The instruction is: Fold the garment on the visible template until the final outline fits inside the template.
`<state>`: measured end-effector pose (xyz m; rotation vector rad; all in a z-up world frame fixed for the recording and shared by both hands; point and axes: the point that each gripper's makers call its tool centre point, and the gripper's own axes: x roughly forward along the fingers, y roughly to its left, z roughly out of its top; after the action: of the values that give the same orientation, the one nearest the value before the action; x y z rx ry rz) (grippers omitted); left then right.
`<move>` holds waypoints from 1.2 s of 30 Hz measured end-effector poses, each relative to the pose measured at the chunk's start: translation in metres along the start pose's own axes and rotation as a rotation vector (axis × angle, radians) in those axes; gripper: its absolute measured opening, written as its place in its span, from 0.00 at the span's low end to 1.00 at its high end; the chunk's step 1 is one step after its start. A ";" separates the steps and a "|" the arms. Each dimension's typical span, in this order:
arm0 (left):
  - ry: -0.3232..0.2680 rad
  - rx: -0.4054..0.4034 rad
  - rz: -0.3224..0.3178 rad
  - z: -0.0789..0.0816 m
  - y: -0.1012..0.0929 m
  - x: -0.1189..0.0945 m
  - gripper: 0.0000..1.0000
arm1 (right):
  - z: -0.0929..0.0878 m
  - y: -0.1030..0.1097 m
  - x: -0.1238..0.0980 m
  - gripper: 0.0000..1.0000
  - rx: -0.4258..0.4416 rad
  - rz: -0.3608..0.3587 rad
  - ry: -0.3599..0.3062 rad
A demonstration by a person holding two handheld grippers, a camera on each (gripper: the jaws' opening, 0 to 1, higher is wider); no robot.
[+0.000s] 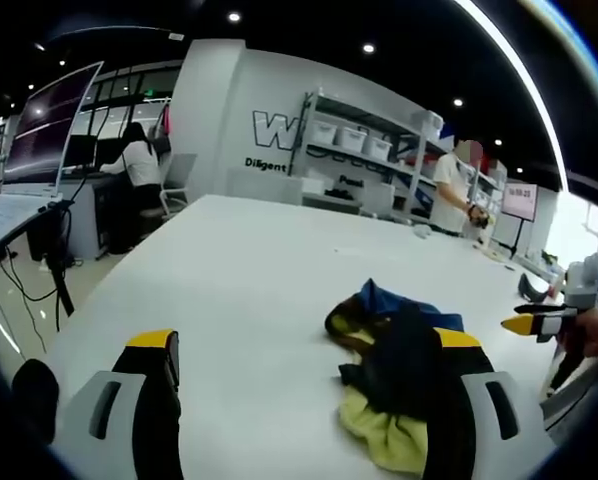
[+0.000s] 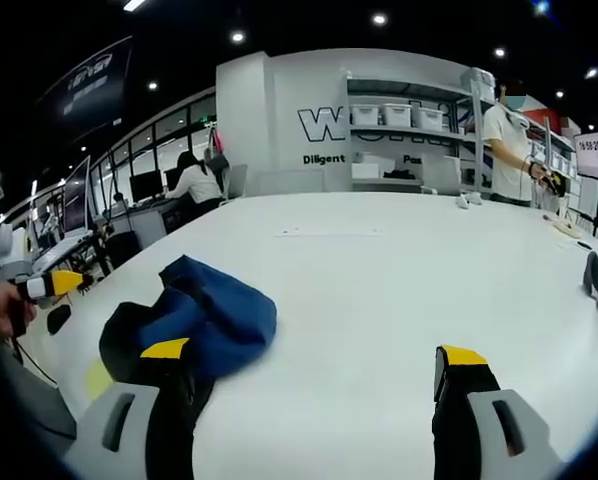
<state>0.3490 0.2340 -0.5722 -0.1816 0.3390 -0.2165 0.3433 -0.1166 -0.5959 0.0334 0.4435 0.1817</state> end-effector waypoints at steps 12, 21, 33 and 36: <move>0.008 -0.011 -0.001 0.000 0.001 0.002 0.95 | -0.002 0.001 0.003 0.99 -0.014 -0.001 0.018; -0.005 0.006 0.003 0.005 0.003 0.001 0.94 | 0.003 0.001 -0.002 0.99 -0.031 -0.005 0.005; 0.018 0.057 -0.027 0.000 -0.009 0.004 0.94 | 0.006 0.001 0.000 0.99 -0.017 -0.008 -0.004; 0.023 0.065 -0.033 -0.001 -0.010 0.004 0.93 | 0.005 0.003 0.000 0.99 -0.023 -0.007 0.001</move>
<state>0.3507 0.2230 -0.5718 -0.1208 0.3518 -0.2619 0.3446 -0.1139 -0.5908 0.0089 0.4421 0.1802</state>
